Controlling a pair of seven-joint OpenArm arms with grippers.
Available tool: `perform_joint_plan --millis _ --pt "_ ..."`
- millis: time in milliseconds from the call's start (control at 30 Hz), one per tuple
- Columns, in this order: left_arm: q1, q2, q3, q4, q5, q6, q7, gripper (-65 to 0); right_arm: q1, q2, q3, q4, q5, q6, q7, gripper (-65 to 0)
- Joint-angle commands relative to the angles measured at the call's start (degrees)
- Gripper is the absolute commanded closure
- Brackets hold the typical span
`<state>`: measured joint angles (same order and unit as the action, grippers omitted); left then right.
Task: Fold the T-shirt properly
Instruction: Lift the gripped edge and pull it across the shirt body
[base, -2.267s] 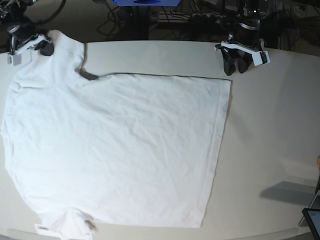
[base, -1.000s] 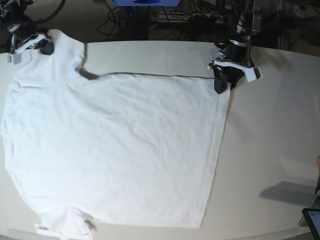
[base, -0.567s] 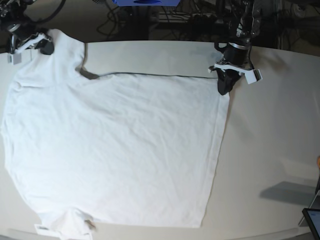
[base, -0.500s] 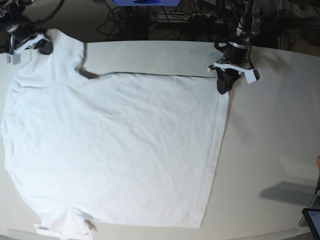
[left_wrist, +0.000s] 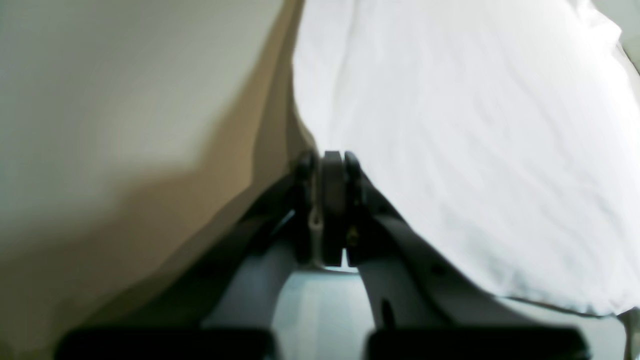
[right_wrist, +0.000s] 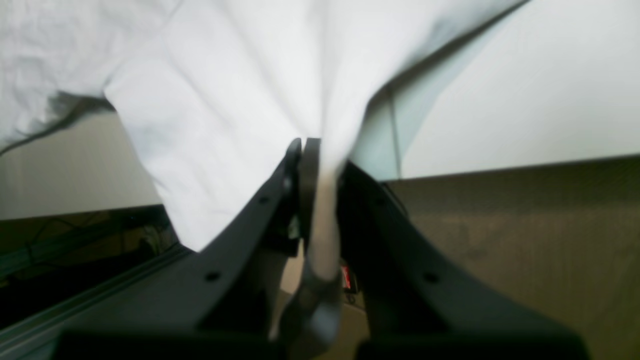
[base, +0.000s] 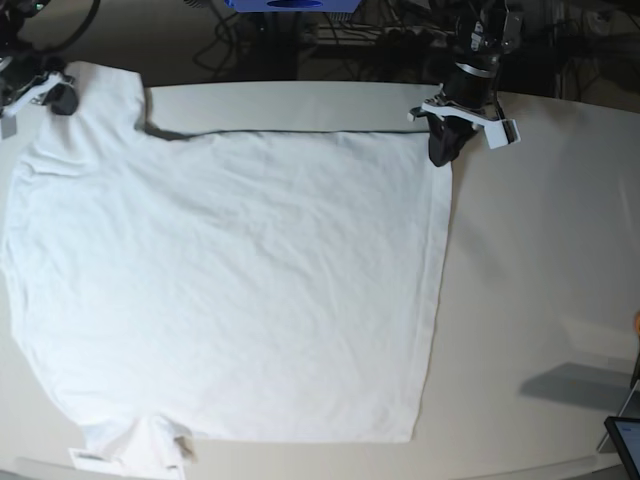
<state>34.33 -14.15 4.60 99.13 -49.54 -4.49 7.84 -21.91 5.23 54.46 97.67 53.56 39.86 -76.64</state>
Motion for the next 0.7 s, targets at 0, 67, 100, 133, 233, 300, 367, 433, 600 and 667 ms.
perform_joint_plan --millis 0,67,100,133,233,300,367,433,600,667 --pt "0.44 -0.48 -0.34 2.01 -0.09 -0.65 -1.29 0.0 0.15 1.93 0.27 1.01 2.92 0.14 0.73 0.0" --pt "0.44 -0.48 -0.34 3.33 -0.09 -0.65 -1.29 0.0 0.15 3.42 0.27 1.01 6.09 0.14 0.73 0.0" --pt "0.44 -0.48 -0.34 3.77 -0.09 -0.65 -1.29 0.0 0.15 4.13 0.27 1.1 7.05 0.14 0.73 0.0" --pt "0.44 -0.48 -0.34 4.12 -0.09 -0.65 -1.2 0.0 0.24 4.74 0.27 1.1 7.67 0.14 0.73 0.0" --pt "0.44 -0.48 -0.34 4.91 -0.09 -0.65 -1.2 0.0 1.12 6.59 0.27 1.37 8.37 0.14 0.73 0.0" --pt "0.36 -0.48 -0.34 5.35 -0.09 -0.56 -1.2 0.0 2.09 6.77 0.18 1.37 8.29 0.14 0.73 0.0" --pt "0.27 -0.48 -0.34 5.7 -0.09 -0.56 -1.2 0.0 3.14 7.82 0.09 1.37 8.29 0.14 0.73 0.0" --pt "0.0 -0.48 -0.34 6.14 -0.09 -0.56 -1.2 0.0 4.29 8.88 -2.02 1.37 8.2 0.14 0.73 0.0" --pt "0.0 -0.4 -0.43 6.58 -0.09 0.4 -1.64 0.0 6.92 10.63 -5.45 1.1 8.2 0.14 0.82 0.0" --pt "-0.08 -0.4 -0.43 6.58 -0.09 2.87 -1.73 0.0 8.15 10.72 -5.8 0.84 8.29 0.14 0.82 0.0"
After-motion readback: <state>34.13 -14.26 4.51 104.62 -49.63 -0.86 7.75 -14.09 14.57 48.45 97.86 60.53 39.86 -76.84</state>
